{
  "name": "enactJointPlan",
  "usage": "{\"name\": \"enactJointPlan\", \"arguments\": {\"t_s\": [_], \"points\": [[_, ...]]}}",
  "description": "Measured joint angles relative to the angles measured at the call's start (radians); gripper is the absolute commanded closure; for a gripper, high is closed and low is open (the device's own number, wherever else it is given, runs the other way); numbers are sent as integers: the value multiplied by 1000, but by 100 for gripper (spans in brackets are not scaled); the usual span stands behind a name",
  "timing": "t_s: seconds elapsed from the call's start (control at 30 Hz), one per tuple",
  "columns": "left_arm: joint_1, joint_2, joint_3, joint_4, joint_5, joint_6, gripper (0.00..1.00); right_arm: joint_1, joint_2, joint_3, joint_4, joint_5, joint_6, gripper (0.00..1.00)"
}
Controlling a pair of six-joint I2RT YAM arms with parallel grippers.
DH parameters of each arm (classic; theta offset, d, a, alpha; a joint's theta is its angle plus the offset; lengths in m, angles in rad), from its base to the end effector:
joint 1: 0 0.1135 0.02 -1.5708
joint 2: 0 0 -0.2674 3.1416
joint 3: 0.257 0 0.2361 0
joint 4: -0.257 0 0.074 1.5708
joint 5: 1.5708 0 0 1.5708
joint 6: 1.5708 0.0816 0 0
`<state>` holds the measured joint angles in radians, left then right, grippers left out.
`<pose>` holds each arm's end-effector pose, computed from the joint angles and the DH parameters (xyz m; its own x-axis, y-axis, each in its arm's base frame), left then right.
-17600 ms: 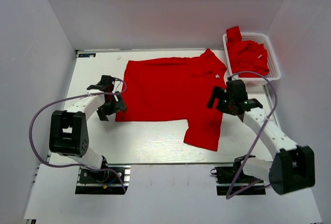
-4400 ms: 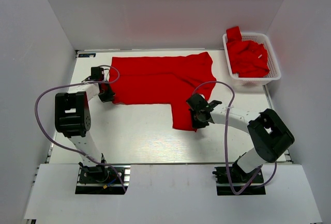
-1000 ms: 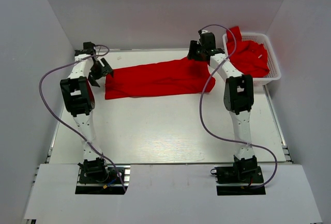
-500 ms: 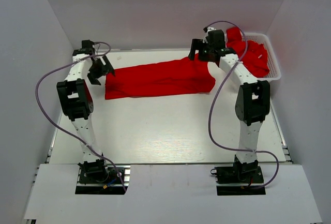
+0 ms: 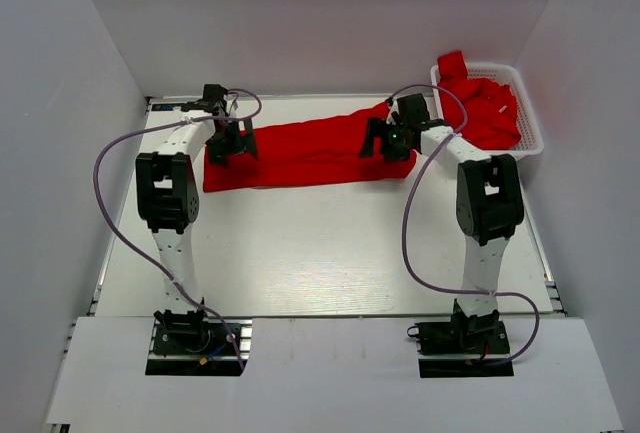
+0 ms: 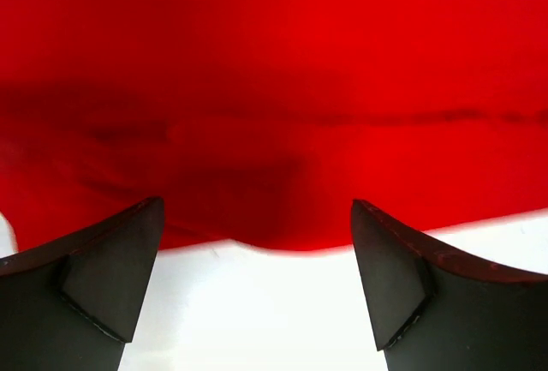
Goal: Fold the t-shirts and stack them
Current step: Rotate the tshirt 90 degrees
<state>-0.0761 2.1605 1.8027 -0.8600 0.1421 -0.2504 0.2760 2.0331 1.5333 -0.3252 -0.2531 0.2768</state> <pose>0.4549 -0.0463 0.1667 -0.9372 -0.1745 -0.3020 -0.1116 0.9703 -0.2144 0.4488 0.1484 0.1837 -0.7966 0.0494 -0.6025 -0.2179 0.9062 0.3624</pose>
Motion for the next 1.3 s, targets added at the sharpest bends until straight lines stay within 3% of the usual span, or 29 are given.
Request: {"name": "enactJointPlan", "arguments": {"t_s": [0.17, 0.4, 0.7, 0.83, 0.93, 1.13, 1.3], "points": [[40, 74, 28, 15, -44, 11, 0, -1, 69, 20, 19, 0, 13, 10], [52, 32, -90, 106, -75, 2, 0, -6, 134, 67, 37, 23, 51, 10], [6, -210, -476, 217, -48, -61, 0, -7, 272, 282, 14, 44, 85, 10], [-94, -338, -662, 210, 6, -95, 0, -8, 388, 461, 8, 34, 97, 10], [-214, -375, -718, 210, 79, -104, 0, -8, 453, 554, 23, -13, 113, 10], [-507, -223, -543, 39, 319, -83, 0, -7, 500, 586, 121, -95, 174, 10], [-628, -125, -469, -71, 534, -60, 0, -7, 512, 597, 145, -113, 188, 10]]}}
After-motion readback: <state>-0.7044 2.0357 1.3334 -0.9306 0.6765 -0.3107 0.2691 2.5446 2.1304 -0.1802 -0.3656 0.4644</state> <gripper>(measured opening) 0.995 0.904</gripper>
